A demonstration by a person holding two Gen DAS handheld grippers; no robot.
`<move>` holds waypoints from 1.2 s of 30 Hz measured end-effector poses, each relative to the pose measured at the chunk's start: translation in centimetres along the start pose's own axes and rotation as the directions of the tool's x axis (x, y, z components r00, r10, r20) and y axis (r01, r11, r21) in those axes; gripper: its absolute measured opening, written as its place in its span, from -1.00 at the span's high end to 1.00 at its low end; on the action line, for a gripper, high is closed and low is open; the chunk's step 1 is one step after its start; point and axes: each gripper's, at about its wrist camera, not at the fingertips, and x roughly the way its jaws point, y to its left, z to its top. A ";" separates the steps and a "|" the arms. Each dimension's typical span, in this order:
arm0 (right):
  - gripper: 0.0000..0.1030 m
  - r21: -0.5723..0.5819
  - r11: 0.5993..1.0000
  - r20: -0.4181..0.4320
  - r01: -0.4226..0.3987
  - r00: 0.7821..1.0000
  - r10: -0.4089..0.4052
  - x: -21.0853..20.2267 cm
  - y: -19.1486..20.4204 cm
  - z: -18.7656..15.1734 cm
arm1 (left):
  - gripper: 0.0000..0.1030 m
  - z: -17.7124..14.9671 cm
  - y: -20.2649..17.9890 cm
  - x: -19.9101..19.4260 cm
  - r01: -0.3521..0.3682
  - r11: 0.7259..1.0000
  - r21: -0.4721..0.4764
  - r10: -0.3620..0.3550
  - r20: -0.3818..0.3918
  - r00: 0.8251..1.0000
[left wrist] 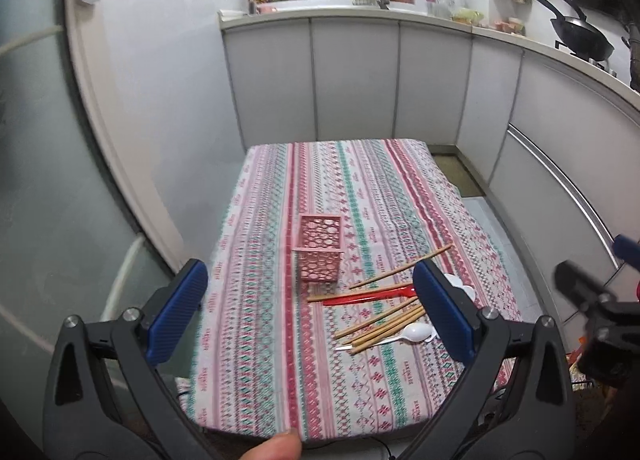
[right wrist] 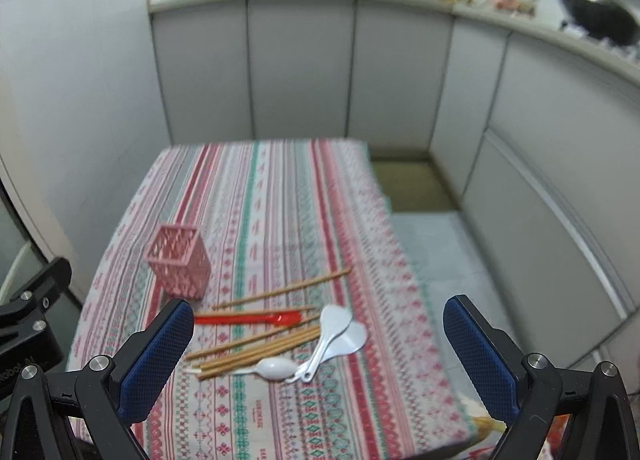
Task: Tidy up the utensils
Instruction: 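Move both tools down toward the pile of chopsticks and utensils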
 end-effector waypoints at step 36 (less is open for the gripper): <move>-0.76 0.249 0.966 -0.509 0.066 0.858 0.072 25.6 -14.0 -2.5 | -0.33 -0.2 -15.3 26.3 0.411 0.818 0.402 -0.168 -0.516 0.840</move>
